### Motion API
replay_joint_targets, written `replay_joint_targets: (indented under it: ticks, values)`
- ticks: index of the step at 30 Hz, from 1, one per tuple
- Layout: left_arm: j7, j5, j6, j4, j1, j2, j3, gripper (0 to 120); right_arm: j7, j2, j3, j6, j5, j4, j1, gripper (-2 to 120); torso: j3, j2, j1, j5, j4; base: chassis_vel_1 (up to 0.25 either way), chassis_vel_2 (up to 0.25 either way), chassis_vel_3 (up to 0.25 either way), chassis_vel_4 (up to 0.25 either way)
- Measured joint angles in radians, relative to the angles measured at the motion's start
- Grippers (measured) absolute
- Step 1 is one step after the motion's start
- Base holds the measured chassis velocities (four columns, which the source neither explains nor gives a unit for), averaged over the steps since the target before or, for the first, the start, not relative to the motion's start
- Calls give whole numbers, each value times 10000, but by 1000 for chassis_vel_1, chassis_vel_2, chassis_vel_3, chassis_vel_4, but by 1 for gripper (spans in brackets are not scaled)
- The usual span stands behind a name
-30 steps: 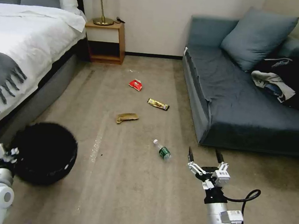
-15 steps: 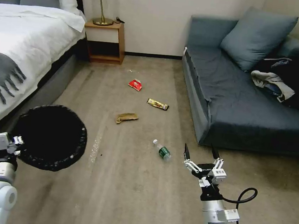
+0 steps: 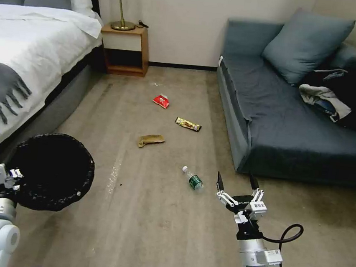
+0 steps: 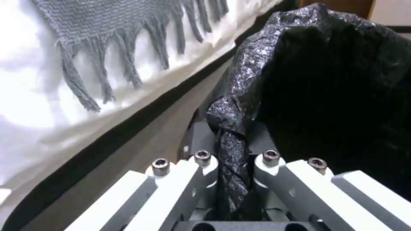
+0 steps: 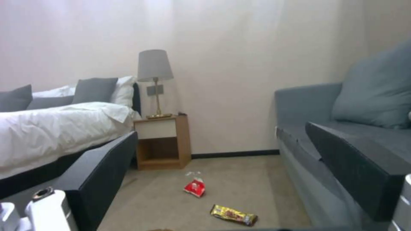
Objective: Pick up the trash bin, then pick up the garbage on the floor and place it into the trash bin.
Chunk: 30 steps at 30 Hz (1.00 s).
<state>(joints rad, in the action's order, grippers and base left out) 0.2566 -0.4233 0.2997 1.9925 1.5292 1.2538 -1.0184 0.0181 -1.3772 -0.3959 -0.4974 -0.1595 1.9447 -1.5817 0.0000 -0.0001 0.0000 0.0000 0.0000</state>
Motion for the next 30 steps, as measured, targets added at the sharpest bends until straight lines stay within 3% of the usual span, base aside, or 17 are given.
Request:
replay_joint_targets:
  ticks: [9, 30]
  values:
    - [0, 10, 18, -7, 11, 36, -6, 5, 77, 11, -19, -89, -76, -6, -2, 100, -1, 1, -1, 0, 0, -23, 26, 54, -34]
    - [-45, 59, 42, -184, -38, 41, 11, 5, 114, 19, 23, -61, -99, -82, 172, 100, 0, 0, 0, -1, -1, -132, 143, 132, -136]
